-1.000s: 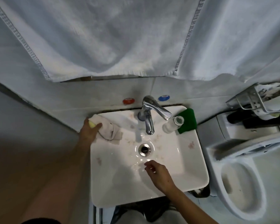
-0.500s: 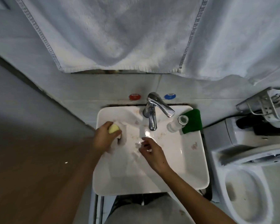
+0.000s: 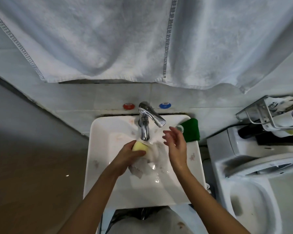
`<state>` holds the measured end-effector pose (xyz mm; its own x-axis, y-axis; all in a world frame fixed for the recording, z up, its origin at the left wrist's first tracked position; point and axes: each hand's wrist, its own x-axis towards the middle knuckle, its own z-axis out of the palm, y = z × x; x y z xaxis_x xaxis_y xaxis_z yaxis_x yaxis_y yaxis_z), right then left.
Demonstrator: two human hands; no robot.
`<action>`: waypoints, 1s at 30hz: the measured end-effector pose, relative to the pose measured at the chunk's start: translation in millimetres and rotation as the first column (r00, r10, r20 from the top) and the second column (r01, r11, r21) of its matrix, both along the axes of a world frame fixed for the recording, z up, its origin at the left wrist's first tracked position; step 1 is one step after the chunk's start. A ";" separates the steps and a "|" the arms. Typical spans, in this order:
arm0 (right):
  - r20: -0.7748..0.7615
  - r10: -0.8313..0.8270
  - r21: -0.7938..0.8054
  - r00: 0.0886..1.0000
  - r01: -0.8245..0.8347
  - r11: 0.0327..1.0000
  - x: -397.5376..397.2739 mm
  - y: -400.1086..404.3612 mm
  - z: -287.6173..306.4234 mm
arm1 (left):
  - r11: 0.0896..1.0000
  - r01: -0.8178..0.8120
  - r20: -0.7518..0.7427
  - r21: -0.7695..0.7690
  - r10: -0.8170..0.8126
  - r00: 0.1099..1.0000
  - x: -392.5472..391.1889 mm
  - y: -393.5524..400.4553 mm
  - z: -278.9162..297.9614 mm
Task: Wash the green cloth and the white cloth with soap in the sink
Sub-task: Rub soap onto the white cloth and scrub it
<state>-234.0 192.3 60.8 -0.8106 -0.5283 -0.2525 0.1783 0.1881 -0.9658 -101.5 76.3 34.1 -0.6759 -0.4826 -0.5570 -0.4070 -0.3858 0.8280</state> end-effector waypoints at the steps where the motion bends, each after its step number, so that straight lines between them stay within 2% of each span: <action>1: 0.023 0.003 -0.050 1.000 -0.001 0.999 -5.9 -5.1 9.5 | 1.000 -0.011 -0.001 0.012 0.011 1.000 -3.7 1.8 -3.2; 3: 0.058 0.023 -0.111 0.998 -0.017 0.994 -15.4 -17.9 24.0 | 0.999 -0.033 -0.001 0.032 0.033 0.999 -8.0 4.9 -10.0; 6: 0.088 0.055 -0.090 0.995 -0.047 0.995 -22.2 -31.9 33.9 | 0.997 -0.051 0.028 0.058 0.050 0.998 -10.9 7.3 -22.1; 10: 0.034 0.075 -0.046 0.997 -0.073 0.996 -23.5 -38.8 37.3 | 0.990 -0.106 0.029 0.089 0.104 0.994 -20.4 8.1 -29.9; 16: 0.037 0.084 -0.095 0.996 -0.080 0.992 -23.9 -47.9 48.8 | 0.990 -0.133 0.018 0.057 0.132 0.991 -35.1 8.9 -30.5; 26: 0.003 0.133 -0.129 0.991 -0.131 0.983 -28.1 -45.3 38.9 | 0.986 -0.152 -0.011 0.066 0.153 0.988 -31.8 16.7 -33.0; 30: -0.031 0.137 -0.080 0.990 -0.140 0.987 -30.5 -28.7 12.8 | 0.988 -0.145 -0.032 0.056 0.147 0.989 -21.9 21.1 -27.9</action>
